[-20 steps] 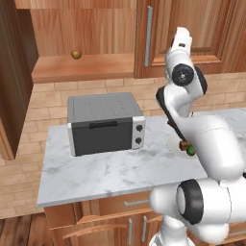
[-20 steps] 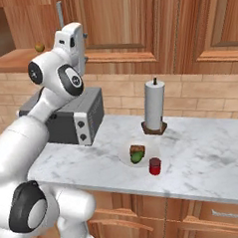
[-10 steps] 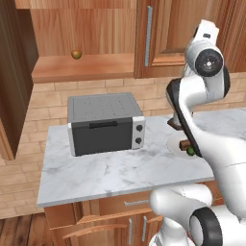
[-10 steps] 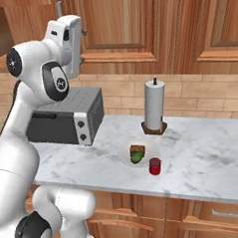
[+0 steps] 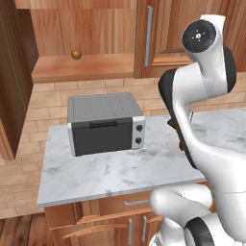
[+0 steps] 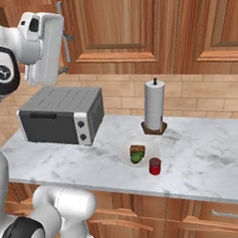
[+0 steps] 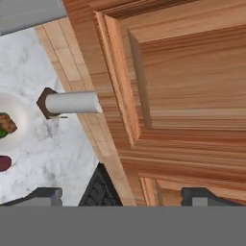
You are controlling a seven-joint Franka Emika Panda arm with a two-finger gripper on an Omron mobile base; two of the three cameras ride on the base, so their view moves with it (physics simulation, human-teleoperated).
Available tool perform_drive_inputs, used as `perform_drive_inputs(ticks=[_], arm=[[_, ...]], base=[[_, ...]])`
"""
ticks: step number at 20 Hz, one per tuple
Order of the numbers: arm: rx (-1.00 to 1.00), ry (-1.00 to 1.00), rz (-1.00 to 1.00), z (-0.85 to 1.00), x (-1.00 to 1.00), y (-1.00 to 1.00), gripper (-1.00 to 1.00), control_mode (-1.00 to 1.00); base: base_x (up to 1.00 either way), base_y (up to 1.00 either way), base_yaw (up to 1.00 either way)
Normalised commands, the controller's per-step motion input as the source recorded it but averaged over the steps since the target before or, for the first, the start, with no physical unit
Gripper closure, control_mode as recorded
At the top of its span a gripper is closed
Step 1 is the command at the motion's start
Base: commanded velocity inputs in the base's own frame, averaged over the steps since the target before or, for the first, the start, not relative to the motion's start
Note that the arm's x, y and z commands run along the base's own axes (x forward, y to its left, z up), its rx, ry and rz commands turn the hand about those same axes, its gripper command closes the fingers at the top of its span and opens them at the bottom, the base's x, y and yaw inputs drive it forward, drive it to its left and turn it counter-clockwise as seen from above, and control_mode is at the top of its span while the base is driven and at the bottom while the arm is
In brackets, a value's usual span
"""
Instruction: Pick the avocado and bread from the counter and place them on the plate. Then pick the jam from the cabinet and place it next to the plate. Lastly close the cabinet door.
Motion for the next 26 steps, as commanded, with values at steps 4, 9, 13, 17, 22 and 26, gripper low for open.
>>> perform_drive_inputs(ticks=[4, 9, 13, 17, 22, 26], arm=[[-0.18, 0.11, -0.18, -0.02, -0.46, 0.27, -1.00, -1.00], [-0.18, 0.09, -0.12, -0.15, -0.25, 0.12, -1.00, -1.00], [-0.16, 0.10, -0.10, -0.26, -0.08, 0.01, -1.00, -1.00], [-0.13, 0.06, -0.08, -0.21, -0.11, 0.00, -1.00, -1.00], [-0.10, 0.07, -0.05, -0.17, -0.09, 0.08, -1.00, -1.00], [-0.10, 0.05, -0.01, -0.14, -0.19, 0.22, -1.00, -1.00]], base=[[0.00, 0.00, 0.00], [0.00, 0.00, 0.00], [0.00, 0.00, 0.00], [0.00, 0.00, 0.00], [0.00, 0.00, 0.00], [0.00, 0.00, 0.00]])
